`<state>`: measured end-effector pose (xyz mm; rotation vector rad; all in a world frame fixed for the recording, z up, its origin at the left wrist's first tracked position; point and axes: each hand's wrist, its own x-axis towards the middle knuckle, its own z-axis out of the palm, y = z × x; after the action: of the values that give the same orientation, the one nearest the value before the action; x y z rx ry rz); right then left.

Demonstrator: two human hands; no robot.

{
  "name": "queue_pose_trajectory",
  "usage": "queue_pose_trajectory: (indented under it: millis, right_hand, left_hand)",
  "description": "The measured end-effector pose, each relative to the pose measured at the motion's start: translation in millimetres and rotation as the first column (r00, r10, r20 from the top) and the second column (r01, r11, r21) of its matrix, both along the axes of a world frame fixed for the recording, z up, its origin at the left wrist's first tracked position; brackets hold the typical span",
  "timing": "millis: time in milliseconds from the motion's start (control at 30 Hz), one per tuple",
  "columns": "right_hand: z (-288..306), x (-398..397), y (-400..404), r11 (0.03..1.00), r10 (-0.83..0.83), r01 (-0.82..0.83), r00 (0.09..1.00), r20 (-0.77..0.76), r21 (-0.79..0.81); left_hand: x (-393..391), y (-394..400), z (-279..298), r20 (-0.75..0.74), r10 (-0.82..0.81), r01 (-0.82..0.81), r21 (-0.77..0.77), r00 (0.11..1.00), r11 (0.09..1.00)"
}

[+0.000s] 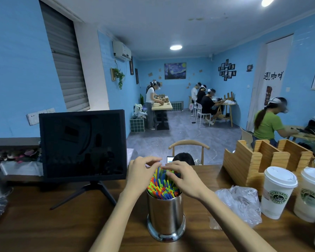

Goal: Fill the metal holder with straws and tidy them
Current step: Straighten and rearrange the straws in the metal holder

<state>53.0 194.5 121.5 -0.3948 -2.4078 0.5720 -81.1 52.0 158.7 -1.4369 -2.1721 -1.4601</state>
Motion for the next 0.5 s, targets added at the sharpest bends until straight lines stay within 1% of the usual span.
queue_pose_trajectory:
  millis: [100,167,233,333,400,433,500]
  right_hand:
    - [5.0,-1.2,-4.8,0.999,0.033,-0.032,0.998,-0.054,0.012]
    - [8.9,-1.3,-7.9,0.997,0.065,-0.067,0.995,-0.071,-0.025]
    - [11.9,-1.5,-8.1,0.993,0.077,-0.085,0.993,-0.088,-0.084]
    - [14.2,-1.0,-3.9,0.974,0.069,-0.084,0.995,-0.077,-0.212]
    - [13.8,-1.5,-0.9,0.967,0.053,-0.065,0.997,-0.055,-0.248]
    - [13.2,-1.4,0.8,0.968,0.033,-0.045,0.998,-0.053,-0.248]
    - [14.2,-0.9,3.8,0.961,0.003,-0.034,0.994,-0.113,-0.273]
  left_hand:
    - [3.7,1.4,8.5,0.098,-0.005,-0.017,0.219,0.995,0.976]
    - [6.8,2.0,17.4,0.175,-0.025,-0.044,0.378,0.984,0.925]
    - [9.1,0.3,27.6,0.227,-0.056,-0.068,0.503,0.972,0.862]
    - [11.0,-4.4,41.8,0.274,-0.098,-0.099,0.623,0.957,0.776]
    - [9.2,-6.1,46.9,0.308,-0.14,-0.114,0.676,0.941,0.728]
    - [7.5,-6.1,47.5,0.322,-0.156,-0.12,0.693,0.934,0.711]
    - [3.6,-5.3,45.1,0.335,-0.161,-0.131,0.7,0.929,0.702]
